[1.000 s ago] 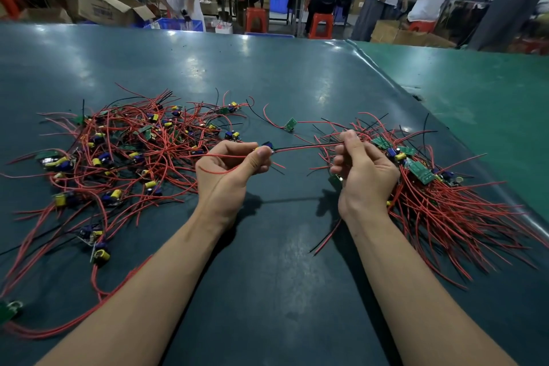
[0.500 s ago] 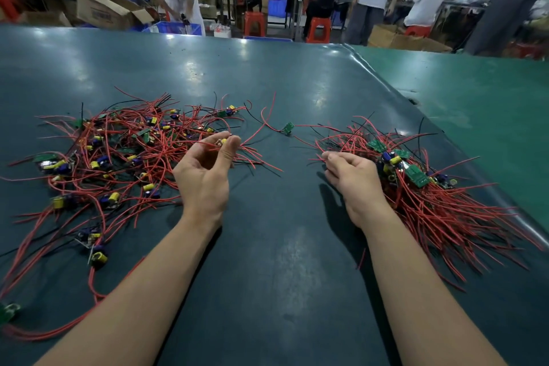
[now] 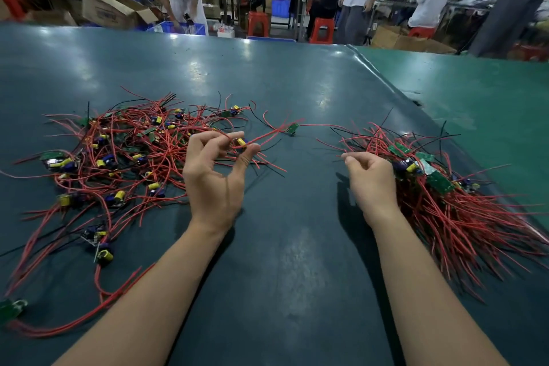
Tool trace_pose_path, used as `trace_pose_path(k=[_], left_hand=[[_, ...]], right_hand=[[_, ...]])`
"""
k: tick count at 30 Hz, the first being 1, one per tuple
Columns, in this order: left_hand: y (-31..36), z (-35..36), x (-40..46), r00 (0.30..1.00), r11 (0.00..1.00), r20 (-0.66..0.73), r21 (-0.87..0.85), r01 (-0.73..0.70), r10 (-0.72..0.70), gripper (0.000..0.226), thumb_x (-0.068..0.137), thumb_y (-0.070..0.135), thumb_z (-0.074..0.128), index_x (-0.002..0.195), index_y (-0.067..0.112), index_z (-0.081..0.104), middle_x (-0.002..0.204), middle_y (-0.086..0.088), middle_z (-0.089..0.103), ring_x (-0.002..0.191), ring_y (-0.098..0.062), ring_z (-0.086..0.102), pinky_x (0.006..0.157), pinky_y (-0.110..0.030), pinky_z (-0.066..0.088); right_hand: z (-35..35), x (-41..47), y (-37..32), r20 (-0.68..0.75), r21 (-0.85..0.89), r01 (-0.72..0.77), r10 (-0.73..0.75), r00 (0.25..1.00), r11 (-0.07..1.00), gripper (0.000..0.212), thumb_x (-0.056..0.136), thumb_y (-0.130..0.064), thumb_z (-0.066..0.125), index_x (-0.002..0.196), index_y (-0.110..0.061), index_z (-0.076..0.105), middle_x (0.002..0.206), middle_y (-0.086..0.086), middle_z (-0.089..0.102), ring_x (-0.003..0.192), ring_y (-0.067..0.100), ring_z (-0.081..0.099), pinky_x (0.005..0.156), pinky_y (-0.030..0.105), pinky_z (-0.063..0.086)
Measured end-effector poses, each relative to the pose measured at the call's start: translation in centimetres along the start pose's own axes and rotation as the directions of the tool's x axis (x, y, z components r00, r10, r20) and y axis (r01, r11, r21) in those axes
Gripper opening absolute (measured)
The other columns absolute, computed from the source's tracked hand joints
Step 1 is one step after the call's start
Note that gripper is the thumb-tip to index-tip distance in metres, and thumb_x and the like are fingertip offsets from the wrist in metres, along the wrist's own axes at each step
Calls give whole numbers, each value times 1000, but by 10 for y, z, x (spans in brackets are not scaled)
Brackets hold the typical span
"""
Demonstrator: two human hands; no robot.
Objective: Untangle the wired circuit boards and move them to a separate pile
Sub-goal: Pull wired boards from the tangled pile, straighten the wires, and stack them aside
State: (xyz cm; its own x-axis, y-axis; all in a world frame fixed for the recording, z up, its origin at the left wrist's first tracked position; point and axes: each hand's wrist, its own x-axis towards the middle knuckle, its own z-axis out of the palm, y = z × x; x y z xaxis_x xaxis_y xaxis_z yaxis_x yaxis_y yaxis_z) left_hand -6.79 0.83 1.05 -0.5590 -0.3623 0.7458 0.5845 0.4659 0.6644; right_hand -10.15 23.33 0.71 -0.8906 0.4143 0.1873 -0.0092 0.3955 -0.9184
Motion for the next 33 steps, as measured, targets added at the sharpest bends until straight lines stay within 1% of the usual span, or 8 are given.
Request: trace_pose_path(k=[4, 9, 12, 15, 20, 24, 27, 33], left_hand=[[4, -1, 1, 998, 990, 15, -130, -61, 63, 21, 88, 7, 73, 107, 6, 64, 105, -11, 67, 99, -23, 66, 87, -48, 54], [9, -6, 5, 960, 960, 113, 83, -267, 258, 48, 83, 16, 77, 124, -4, 61, 92, -1, 59, 81, -7, 53, 82, -17, 45], [14, -6, 1, 943, 968, 260, 84, -238, 209, 55, 83, 21, 74, 130, -2, 57, 92, -6, 65, 79, -12, 56, 79, -22, 49], [15, -5, -3, 917, 975, 355, 59, -214, 180, 34, 83, 22, 74, 111, 3, 68, 96, -5, 72, 75, -18, 62, 70, -38, 54], [11, -3, -4, 879, 965, 426, 48, -257, 213, 32, 75, 20, 83, 95, -2, 72, 93, -10, 73, 81, -25, 69, 71, -41, 56], [10, -3, -5, 871, 962, 442, 63, -267, 213, 32, 73, 19, 85, 92, -3, 72, 89, -11, 72, 78, -27, 68, 68, -42, 56], [10, -2, -5, 867, 953, 442, 79, -293, 230, 31, 73, 20, 85, 92, -2, 73, 89, -10, 71, 76, -25, 65, 68, -40, 55], [5, -4, -2, 846, 919, 449, 120, -376, 287, 30, 75, 19, 84, 91, -2, 72, 91, -12, 72, 80, -30, 67, 71, -41, 54]], right_hand=[[14, -36, -22, 116, 25, 336, -337, 935, 942, 19, 91, -7, 65, 107, -15, 71, 92, -3, 69, 81, 9, 62, 73, 15, 47], [32, -72, -40, 372, 375, 315, -453, 810, 872, 40, 89, -25, 62, 128, -21, 56, 84, -1, 53, 70, 2, 50, 68, 31, 48], [33, -73, -42, 372, 474, 262, -461, 805, 841, 37, 89, -19, 60, 125, -14, 59, 74, -16, 58, 59, -1, 49, 61, 19, 45], [34, -72, -43, 350, 558, 169, -415, 840, 813, 17, 90, -13, 60, 103, -9, 70, 60, -16, 55, 51, 8, 43, 50, 24, 42], [38, -68, -40, 369, 634, -158, -116, 922, 757, 12, 89, -19, 67, 88, -19, 79, 50, -6, 33, 44, 9, 26, 41, 19, 26], [36, -60, -38, 232, 629, -90, -76, 970, 773, 17, 87, -13, 73, 71, -8, 74, 46, -6, 34, 40, 10, 26, 39, 18, 26], [30, -48, -38, 108, 667, -79, 8, 994, 740, 28, 87, -12, 72, 77, 12, 64, 46, -7, 34, 40, 10, 26, 38, 19, 24], [11, -30, -36, 2, 794, -92, 148, 989, 601, 24, 93, -11, 64, 70, -8, 70, 48, -5, 46, 37, 5, 31, 37, 19, 27]])
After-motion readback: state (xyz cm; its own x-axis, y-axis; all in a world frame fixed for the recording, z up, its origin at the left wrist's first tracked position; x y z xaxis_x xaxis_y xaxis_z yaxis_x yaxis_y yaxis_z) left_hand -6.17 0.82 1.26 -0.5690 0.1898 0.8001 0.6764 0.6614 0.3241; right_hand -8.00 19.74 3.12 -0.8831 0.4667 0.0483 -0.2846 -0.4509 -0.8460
